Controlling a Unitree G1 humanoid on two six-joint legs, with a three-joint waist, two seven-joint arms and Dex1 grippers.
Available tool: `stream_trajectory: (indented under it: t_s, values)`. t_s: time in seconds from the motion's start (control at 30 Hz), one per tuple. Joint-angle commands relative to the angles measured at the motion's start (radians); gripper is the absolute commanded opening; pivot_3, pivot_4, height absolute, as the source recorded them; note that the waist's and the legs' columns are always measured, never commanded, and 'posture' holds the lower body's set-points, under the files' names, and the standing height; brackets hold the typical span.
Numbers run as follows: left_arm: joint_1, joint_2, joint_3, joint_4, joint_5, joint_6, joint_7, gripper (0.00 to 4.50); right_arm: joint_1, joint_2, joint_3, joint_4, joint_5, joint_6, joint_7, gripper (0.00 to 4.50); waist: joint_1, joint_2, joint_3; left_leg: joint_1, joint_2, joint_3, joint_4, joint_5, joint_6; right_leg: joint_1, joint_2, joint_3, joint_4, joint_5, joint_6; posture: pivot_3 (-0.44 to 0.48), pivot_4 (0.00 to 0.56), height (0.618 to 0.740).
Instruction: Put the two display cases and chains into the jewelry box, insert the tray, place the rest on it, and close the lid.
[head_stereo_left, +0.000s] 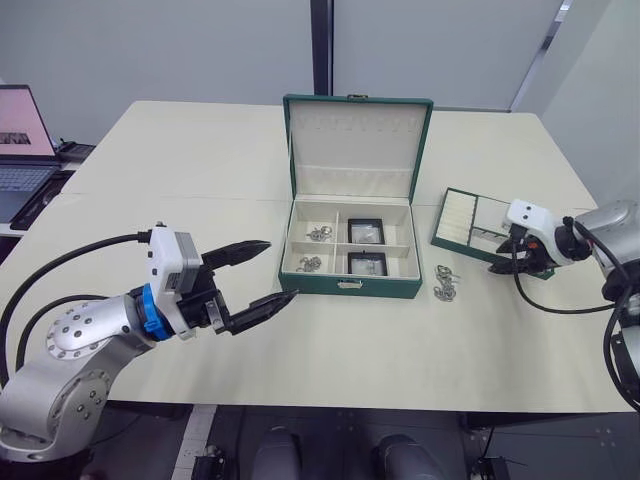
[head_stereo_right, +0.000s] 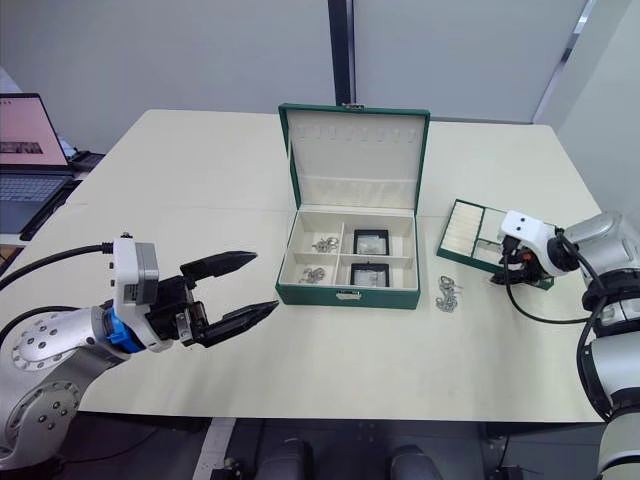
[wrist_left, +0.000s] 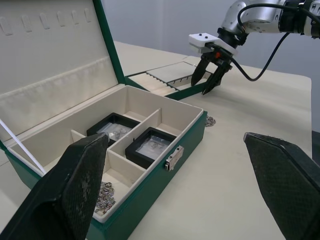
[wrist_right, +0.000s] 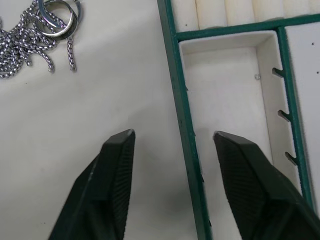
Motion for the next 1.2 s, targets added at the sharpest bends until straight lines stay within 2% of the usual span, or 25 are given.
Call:
stream_trajectory:
  t_s: [0.03,0.27,0.57,0.73,1.0,1.2]
  values:
    - [-0.002,-0.004,0.011,-0.031,0.004,-0.030,0.000,4.50,-0.037,-0.007,-0.030,0.021,-0.016,-0.025,-0.010,1.67,0.000,0.000,0.000,0.000,0.000,0.000,0.000,0.000,0.000,0.000,0.000,0.000,0.000,0.000,0.000,0.000,0.150,0.740]
    - [-0.004,-0.005,0.010,-0.028,0.004,-0.031,0.002,4.50,-0.069,0.005,-0.032,0.078,-0.039,-0.053,-0.035,0.05,-0.002,0.000,0.000,0.000,0.000,0.000,0.000,0.000,0.000,0.000,0.000,0.000,0.000,0.000,0.000,0.000,0.150,0.740]
    - [-0.005,-0.016,-0.002,-0.020,0.013,-0.039,-0.001,4.50,-0.100,-0.008,-0.046,0.095,-0.051,-0.064,-0.041,0.01,-0.003,0.001,0.000,0.000,0.000,0.000,0.000,0.000,0.000,0.000,0.000,0.000,0.000,0.000,0.000,0.000,0.150,0.740]
    - [-0.016,-0.005,0.010,0.005,0.008,-0.040,-0.022,4.50,-0.093,-0.048,-0.061,0.000,-0.042,-0.030,0.021,0.01,-0.003,0.004,0.002,0.000,0.000,0.000,0.000,0.000,0.000,0.000,0.000,0.000,0.000,0.000,0.000,0.000,0.150,0.740]
    - [-0.056,0.008,0.008,0.047,0.016,-0.042,-0.050,4.50,0.021,-0.142,-0.125,-0.353,0.014,0.126,0.128,0.01,0.002,0.006,0.003,0.000,0.000,0.000,0.000,0.000,0.000,0.000,0.000,0.000,0.000,0.000,0.000,0.000,0.150,0.740]
    - [-0.054,0.026,0.040,0.069,0.004,-0.037,-0.081,4.50,0.183,-0.245,-0.210,-0.764,0.132,0.365,0.206,0.01,0.004,0.007,0.004,0.000,0.000,0.000,0.000,0.000,0.000,0.000,0.000,0.000,0.000,0.000,0.000,0.000,0.150,0.740]
